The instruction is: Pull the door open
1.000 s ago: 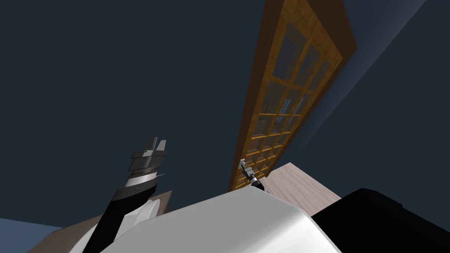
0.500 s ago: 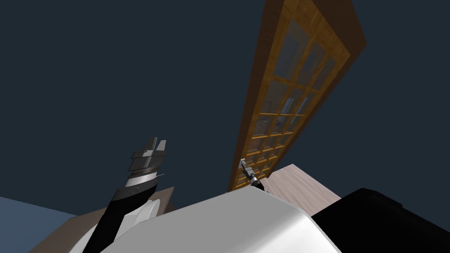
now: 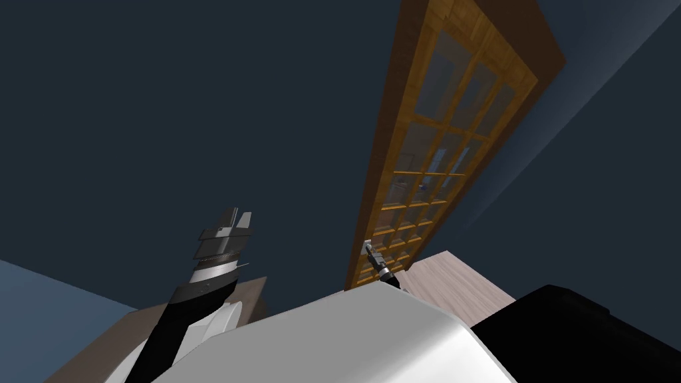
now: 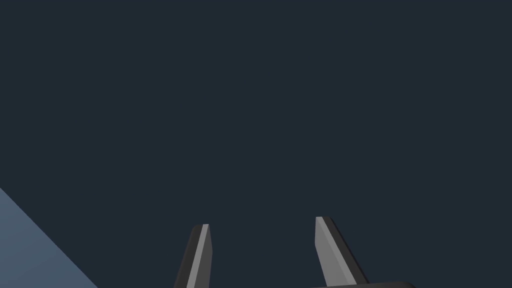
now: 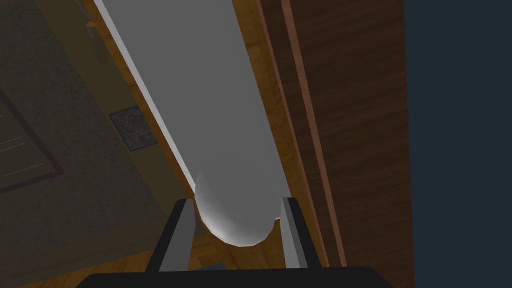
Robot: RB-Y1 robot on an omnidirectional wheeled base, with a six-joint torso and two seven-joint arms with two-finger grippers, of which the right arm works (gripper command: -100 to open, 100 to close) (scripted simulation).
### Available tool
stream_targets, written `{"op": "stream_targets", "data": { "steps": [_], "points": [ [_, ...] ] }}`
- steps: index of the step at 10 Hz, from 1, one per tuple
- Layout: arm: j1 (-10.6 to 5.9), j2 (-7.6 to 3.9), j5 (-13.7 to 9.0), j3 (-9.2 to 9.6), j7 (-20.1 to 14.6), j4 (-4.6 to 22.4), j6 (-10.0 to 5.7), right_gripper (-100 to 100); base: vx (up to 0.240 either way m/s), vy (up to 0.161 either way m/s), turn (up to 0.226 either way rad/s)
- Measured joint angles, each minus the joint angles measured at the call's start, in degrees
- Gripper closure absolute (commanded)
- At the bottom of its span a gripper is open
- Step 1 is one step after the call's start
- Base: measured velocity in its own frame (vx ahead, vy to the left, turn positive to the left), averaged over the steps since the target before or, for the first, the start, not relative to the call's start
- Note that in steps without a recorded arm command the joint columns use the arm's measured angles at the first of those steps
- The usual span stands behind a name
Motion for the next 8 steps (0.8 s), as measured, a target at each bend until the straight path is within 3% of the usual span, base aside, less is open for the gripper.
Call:
{"op": "stream_targets", "data": {
  "steps": [8],
  "points": [
    [-0.13,-0.3,-3.7,0.88,-11.7,-0.2,0.77,100,-0.038,-0.016,0.062]
  ]
}}
